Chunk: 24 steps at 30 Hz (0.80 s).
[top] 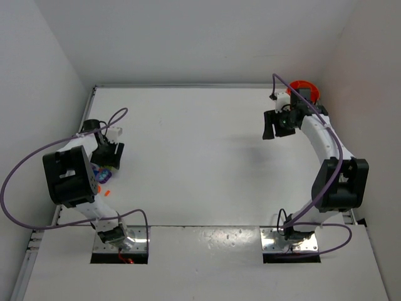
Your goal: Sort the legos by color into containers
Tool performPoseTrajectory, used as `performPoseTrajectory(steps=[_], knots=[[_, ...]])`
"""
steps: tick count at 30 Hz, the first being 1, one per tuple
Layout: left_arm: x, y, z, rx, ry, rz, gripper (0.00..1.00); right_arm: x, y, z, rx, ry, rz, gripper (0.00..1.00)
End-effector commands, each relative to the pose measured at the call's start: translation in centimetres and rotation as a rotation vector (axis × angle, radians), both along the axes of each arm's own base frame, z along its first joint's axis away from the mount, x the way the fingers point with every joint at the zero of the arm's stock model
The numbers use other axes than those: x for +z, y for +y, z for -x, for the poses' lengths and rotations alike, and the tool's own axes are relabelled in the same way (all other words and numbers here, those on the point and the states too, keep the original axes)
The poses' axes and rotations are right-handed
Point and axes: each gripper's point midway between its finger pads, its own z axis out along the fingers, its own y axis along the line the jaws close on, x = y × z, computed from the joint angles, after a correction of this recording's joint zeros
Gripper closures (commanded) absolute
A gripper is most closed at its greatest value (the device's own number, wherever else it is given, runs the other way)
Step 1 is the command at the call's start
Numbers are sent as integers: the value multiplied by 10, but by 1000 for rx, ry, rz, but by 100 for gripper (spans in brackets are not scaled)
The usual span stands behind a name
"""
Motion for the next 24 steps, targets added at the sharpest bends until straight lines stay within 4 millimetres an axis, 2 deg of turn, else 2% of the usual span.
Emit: performPoseTrajectory(steps=[1,8,11,14,18,19,23,24], knots=[[7,10,-14,-12,-43,-12,29,-1,-4,-2,1,-6,12,39],[2,12,-15,-24,-37,-8,29,-4,-4,-2,1,3,11,39],[-1,3,-15,-41,-45,38,34,-4,-4,-2,1,3,11,39],[0,-1,-14,-48,-53,57,44,-3,-3,-4,6,-7,4,39],[1,-22,-12,-109,-55,86,62,-3,-1,-6,3,-4,-9,39],[2,-25,-13,-114,-60,100,63,-2,2,-6,9,-5,-21,39],[32,-50,-23,-185,-157,203,70,12,13,-4,23,-29,-87,39],[37,-59,-25,-208,-177,226,72,11,23,0,39,-15,-127,39]])
